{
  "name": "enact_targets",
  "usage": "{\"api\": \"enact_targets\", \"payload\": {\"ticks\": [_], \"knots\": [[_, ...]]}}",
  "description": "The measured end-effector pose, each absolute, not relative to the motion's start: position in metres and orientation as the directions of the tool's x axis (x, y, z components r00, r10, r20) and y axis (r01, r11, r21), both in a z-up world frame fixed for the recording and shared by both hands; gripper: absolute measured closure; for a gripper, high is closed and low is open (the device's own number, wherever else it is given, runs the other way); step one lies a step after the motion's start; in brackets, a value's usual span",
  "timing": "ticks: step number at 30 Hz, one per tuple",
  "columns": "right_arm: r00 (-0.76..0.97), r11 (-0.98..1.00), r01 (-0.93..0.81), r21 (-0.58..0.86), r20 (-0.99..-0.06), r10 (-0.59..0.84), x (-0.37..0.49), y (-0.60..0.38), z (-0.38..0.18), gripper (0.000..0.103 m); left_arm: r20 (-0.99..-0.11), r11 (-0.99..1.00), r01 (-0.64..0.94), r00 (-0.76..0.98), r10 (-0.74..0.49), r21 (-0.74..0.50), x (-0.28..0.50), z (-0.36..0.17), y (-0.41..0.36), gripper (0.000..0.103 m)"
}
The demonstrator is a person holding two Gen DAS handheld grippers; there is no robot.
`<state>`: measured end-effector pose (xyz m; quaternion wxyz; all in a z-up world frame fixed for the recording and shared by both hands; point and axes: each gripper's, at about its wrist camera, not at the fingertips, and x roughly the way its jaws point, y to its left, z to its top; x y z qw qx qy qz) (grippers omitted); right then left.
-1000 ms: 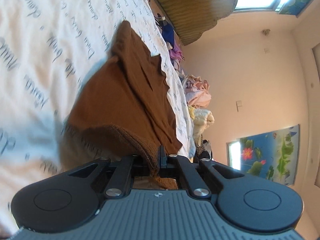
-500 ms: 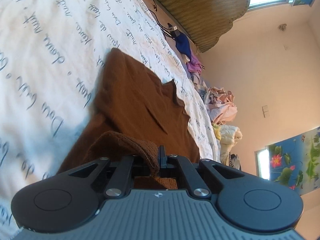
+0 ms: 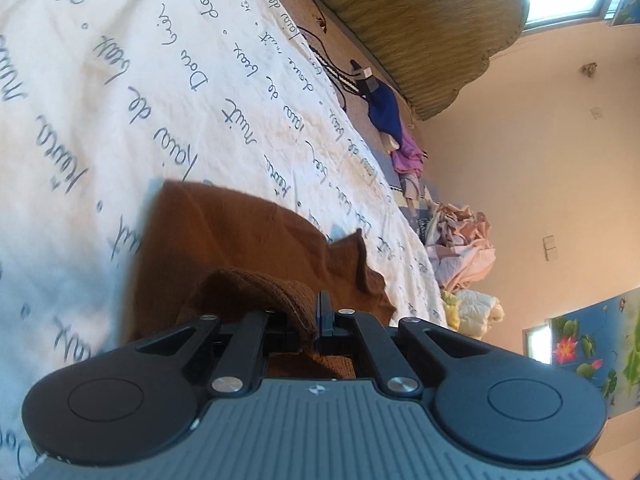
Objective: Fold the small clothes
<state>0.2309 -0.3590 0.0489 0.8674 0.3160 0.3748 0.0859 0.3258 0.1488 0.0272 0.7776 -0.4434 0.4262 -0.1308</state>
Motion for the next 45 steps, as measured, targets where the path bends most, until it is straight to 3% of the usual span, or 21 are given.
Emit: {"api": "enact_targets", "payload": {"ticks": [9, 16, 19, 22, 24, 26, 27, 30, 32, 36, 40, 43, 45], "knots": [[0.702, 0.771, 0.135, 0.623, -0.609, 0.369, 0.281, -0.362, 0.035, 0.095, -0.561, 0.576, -0.194, 0.6, -0.571, -0.794, 0.371, 0.017, 0.146, 0.1], [0.712, 0.775, 0.2, 0.599, -0.632, 0.305, 0.309, -0.36, 0.021, 0.093, -0.633, 0.651, -0.214, 0.573, -0.521, -0.729, 0.405, 0.005, 0.132, 0.097], [0.714, 0.789, 0.219, 0.575, -0.645, 0.272, 0.318, -0.358, 0.015, 0.09, -0.653, 0.68, -0.215, 0.577, -0.491, -0.701, 0.419, 0.003, 0.129, 0.075], [0.717, 0.809, 0.221, 0.544, -0.654, 0.243, 0.319, -0.354, 0.014, 0.089, -0.68, 0.784, -0.156, 0.616, -0.398, -0.6, 0.426, 0.017, 0.12, 0.071], [0.725, 0.817, 0.236, 0.526, -0.655, 0.213, 0.318, -0.355, 0.016, 0.072, -0.705, 0.842, -0.138, 0.626, -0.334, -0.522, 0.43, 0.023, 0.115, 0.056], [0.75, 0.81, 0.238, 0.536, -0.631, 0.197, 0.317, -0.362, 0.021, 0.017, -0.709, 0.87, -0.117, 0.636, -0.305, -0.48, 0.427, 0.031, 0.113, 0.055], [0.771, 0.796, 0.229, 0.56, -0.604, 0.203, 0.315, -0.369, 0.025, 0.013, -0.702, 0.874, -0.109, 0.646, -0.3, -0.474, 0.42, 0.037, 0.114, 0.055], [0.807, 0.798, 0.19, 0.572, -0.554, 0.205, 0.305, -0.384, 0.042, 0.014, -0.67, 0.883, -0.024, 0.662, -0.337, -0.468, 0.388, 0.057, 0.115, 0.049], [0.788, 0.81, 0.11, 0.576, -0.547, 0.282, 0.292, -0.383, 0.05, 0.014, -0.664, 0.897, 0.026, 0.663, -0.346, -0.442, 0.358, 0.071, 0.113, 0.042], [0.75, 0.845, -0.045, 0.533, -0.541, 0.381, 0.249, -0.359, 0.053, 0.014, -0.598, 0.82, 0.16, 0.611, -0.52, -0.549, 0.293, 0.08, 0.103, 0.028], [0.689, 0.822, -0.139, 0.552, -0.542, 0.48, 0.217, -0.334, 0.037, 0.014, -0.608, 0.788, 0.177, 0.546, -0.577, -0.589, 0.255, 0.051, 0.086, 0.029], [0.687, 0.909, -0.119, 0.4, -0.627, 0.366, 0.204, -0.327, 0.022, 0.014, -0.667, 0.837, 0.134, 0.543, -0.51, -0.531, 0.25, 0.02, 0.085, 0.035], [0.694, 0.961, -0.059, 0.272, -0.68, 0.235, 0.198, -0.333, 0.01, 0.014, -0.677, 0.858, 0.123, 0.563, -0.474, -0.499, 0.251, 0.01, 0.092, 0.05]]}}
